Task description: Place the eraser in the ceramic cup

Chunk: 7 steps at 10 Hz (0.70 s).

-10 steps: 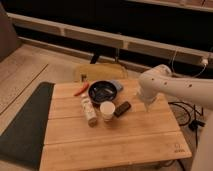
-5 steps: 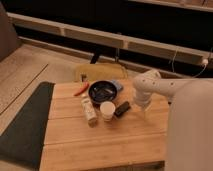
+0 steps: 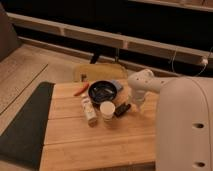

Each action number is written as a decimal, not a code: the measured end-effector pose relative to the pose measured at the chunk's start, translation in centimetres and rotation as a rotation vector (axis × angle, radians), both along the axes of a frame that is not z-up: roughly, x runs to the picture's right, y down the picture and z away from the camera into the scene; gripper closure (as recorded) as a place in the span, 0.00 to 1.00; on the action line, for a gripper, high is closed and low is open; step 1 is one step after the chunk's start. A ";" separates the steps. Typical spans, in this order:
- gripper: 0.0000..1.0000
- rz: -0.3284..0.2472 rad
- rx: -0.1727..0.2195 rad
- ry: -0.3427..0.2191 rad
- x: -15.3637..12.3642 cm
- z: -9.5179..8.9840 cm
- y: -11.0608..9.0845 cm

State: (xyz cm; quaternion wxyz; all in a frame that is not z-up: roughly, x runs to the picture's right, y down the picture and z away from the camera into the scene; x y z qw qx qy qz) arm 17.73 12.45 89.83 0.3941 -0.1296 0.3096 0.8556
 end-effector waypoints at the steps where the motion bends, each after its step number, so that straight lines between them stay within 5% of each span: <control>1: 0.35 0.002 -0.003 -0.002 0.1 0.2 0.2; 7: 0.35 -0.009 0.011 -0.006 0.1 1.2 -0.6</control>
